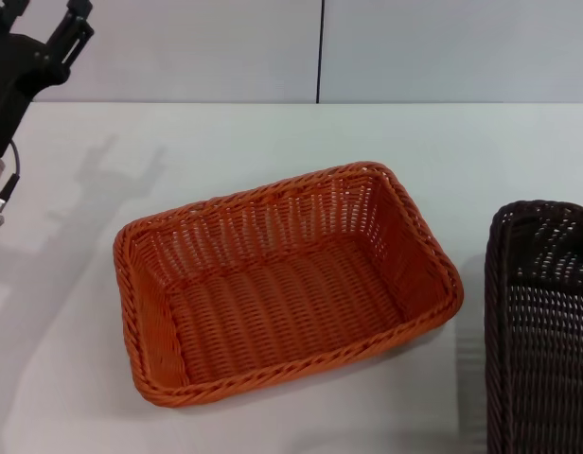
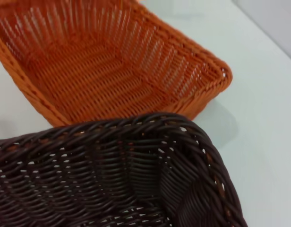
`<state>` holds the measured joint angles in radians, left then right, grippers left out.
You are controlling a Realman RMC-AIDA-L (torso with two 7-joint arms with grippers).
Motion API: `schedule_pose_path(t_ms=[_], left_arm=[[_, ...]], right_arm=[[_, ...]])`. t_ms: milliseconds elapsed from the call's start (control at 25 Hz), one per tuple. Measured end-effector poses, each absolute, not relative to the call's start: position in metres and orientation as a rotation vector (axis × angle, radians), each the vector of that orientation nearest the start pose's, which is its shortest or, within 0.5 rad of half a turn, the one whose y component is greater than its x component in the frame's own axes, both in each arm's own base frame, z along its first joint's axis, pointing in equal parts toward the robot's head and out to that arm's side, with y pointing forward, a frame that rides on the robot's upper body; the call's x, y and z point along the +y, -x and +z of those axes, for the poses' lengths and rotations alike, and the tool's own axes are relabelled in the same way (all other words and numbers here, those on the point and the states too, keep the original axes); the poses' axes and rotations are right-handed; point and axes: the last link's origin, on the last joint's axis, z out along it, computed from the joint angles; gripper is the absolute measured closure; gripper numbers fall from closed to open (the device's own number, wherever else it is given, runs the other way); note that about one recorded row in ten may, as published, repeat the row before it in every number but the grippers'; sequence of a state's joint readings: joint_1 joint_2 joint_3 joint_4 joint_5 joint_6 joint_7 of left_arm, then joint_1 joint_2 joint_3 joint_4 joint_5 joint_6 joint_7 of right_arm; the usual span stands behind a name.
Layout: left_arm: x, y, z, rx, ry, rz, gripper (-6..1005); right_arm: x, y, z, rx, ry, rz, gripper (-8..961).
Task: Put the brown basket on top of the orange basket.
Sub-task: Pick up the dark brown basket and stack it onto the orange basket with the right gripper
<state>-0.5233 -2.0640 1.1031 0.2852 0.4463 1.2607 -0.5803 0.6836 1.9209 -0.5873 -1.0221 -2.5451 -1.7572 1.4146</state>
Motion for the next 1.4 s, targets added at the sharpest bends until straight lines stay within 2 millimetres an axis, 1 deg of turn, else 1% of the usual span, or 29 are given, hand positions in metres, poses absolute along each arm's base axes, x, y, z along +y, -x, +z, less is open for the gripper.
schedule_pose_path(t_ms=[160, 240, 360, 560, 720, 760, 800, 840, 880, 960, 1040, 1160, 1400], left_arm=[[0.385, 0.270, 0.051, -0.402, 1.610, -1.082, 165], [0.385, 0.270, 0.051, -0.398, 1.610, -1.074, 165], [0.387, 0.269, 0.051, -0.392, 1.612, -1.065, 165], [0.389, 0.267, 0.051, -0.379, 1.613, -1.061, 165], [0.389, 0.266, 0.050, -0.378, 1.613, -1.060, 165], [0.390, 0.266, 0.050, -0.380, 1.613, -1.058, 165], [0.390, 0.266, 0.050, -0.380, 1.613, -1.058, 165], [0.390, 0.266, 0.050, -0.381, 1.613, -1.057, 165], [0.390, 0.266, 0.050, -0.381, 1.612, -1.057, 165], [0.389, 0.268, 0.050, -0.384, 1.610, -1.055, 165], [0.388, 0.268, 0.050, -0.386, 1.608, -1.056, 165], [0.388, 0.269, 0.051, -0.389, 1.602, -1.057, 165], [0.384, 0.276, 0.054, -0.416, 1.570, -1.061, 165]], right_arm=[[0.359, -0.264, 0.128, 0.268, 2.818, -0.086, 739], [0.357, -0.263, 0.129, 0.266, 2.821, -0.067, 746], [0.348, -0.261, 0.136, 0.258, 2.823, 0.024, 770], [0.338, -0.262, 0.141, 0.249, 2.832, 0.111, 772], [0.334, -0.264, 0.142, 0.244, 2.836, 0.156, 779], [0.333, -0.266, 0.142, 0.237, 2.839, 0.202, 781], [0.333, -0.266, 0.142, 0.237, 2.839, 0.202, 783], [0.332, -0.266, 0.142, 0.233, 2.840, 0.254, 785], [0.332, -0.266, 0.142, 0.233, 2.840, 0.254, 786], [0.332, -0.265, 0.143, 0.215, 2.841, 0.333, 790], [0.332, -0.265, 0.142, 0.210, 2.840, 0.358, 791], [0.335, -0.262, 0.140, 0.205, 2.842, 0.424, 793], [0.343, -0.256, 0.137, 0.197, 2.831, 0.453, 795]])
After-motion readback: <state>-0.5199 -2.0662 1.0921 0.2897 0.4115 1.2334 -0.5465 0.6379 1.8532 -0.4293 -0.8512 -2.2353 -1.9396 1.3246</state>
